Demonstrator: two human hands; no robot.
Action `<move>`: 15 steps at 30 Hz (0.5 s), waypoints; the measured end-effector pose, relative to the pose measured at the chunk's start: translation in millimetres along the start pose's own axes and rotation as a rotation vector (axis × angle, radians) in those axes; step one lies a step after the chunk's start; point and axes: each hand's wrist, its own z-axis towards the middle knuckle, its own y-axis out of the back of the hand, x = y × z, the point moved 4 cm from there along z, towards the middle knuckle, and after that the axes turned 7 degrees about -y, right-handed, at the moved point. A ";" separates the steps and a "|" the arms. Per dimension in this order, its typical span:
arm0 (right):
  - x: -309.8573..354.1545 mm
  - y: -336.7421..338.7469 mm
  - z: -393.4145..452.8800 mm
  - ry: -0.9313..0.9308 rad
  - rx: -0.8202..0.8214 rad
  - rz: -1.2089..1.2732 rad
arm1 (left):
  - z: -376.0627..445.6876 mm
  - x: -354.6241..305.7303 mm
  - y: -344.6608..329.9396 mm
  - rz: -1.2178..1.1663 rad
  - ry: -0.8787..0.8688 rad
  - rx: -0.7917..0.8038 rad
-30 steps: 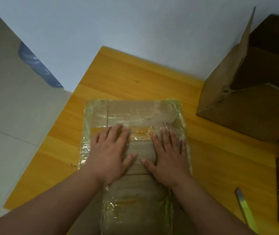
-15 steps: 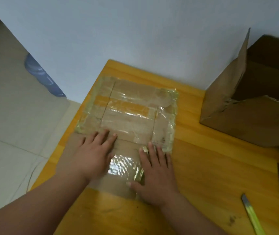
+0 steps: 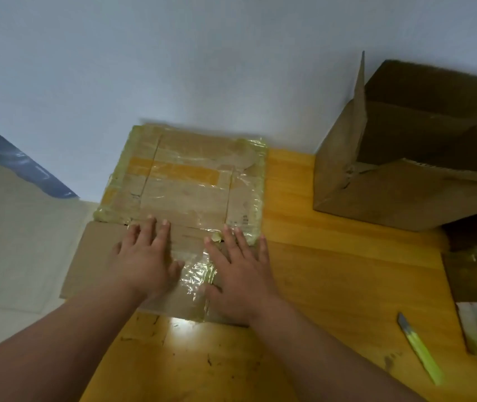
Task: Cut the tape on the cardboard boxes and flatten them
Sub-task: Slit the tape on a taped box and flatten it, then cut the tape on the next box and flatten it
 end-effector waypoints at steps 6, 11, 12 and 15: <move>-54.6 26.5 -62.2 -0.215 -0.107 0.207 | -11.3 -45.3 29.4 0.025 -0.140 -0.162; -112.2 47.0 -122.7 -0.449 -0.145 0.218 | -21.2 -125.9 63.3 0.026 -0.357 -0.263; -121.7 54.2 -130.4 -0.469 -0.161 0.214 | -25.2 -144.1 70.7 0.020 -0.404 -0.287; -151.0 82.1 -145.2 -0.512 -0.240 0.210 | -40.4 -196.4 94.6 0.018 -0.498 -0.387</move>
